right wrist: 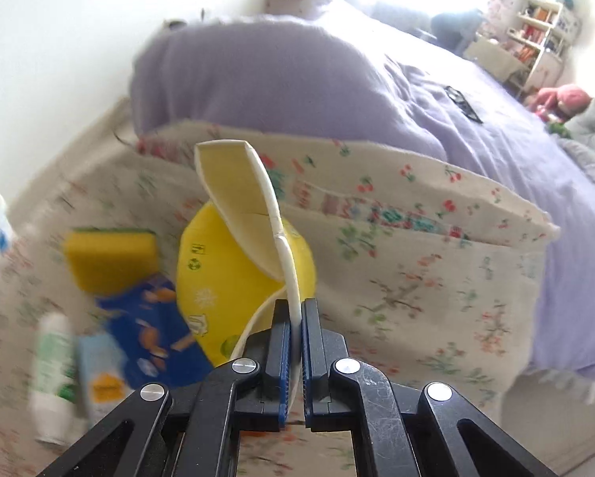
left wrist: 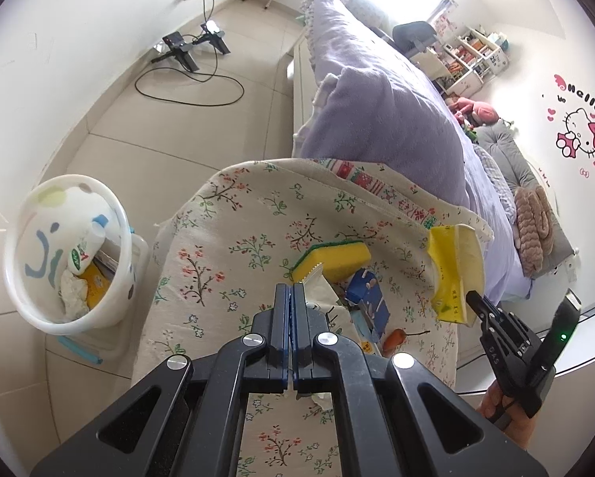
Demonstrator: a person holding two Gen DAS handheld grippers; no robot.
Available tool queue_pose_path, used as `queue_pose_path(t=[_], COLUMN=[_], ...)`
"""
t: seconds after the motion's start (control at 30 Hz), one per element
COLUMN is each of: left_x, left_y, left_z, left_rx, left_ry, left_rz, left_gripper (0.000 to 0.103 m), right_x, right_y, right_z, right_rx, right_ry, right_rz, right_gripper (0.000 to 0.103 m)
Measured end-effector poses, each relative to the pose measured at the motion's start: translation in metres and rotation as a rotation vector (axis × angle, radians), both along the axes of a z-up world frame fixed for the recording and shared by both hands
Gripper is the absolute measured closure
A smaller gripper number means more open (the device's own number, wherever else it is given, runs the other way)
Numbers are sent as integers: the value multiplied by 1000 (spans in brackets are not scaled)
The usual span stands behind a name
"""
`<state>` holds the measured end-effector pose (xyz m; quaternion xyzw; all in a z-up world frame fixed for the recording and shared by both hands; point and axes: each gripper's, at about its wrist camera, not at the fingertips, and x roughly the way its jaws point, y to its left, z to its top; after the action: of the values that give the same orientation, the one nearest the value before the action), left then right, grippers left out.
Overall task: Collect trash
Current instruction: 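Carry the yellow bowl to the wastebasket and open the right gripper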
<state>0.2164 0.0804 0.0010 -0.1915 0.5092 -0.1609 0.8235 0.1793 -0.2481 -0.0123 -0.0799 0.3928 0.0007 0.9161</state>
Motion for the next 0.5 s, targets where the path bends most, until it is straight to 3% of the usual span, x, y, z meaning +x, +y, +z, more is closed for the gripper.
queue_pose_path(t=[0.2, 0.37, 0.5], left_x=[3, 9, 15], left_y=[35, 97, 141], left_z=[1, 4, 6], left_rx=[46, 59, 201], left_ry=[14, 28, 14], left_rz=[85, 227, 328], left_gripper=[103, 103, 103], right_x=[-4, -7, -6], right_y=[28, 68, 95], right_z=[13, 4, 0], right_rx=[166, 185, 225], right_ry=[-6, 23, 49], right_rz=[86, 184, 235], right_gripper=[102, 102, 102])
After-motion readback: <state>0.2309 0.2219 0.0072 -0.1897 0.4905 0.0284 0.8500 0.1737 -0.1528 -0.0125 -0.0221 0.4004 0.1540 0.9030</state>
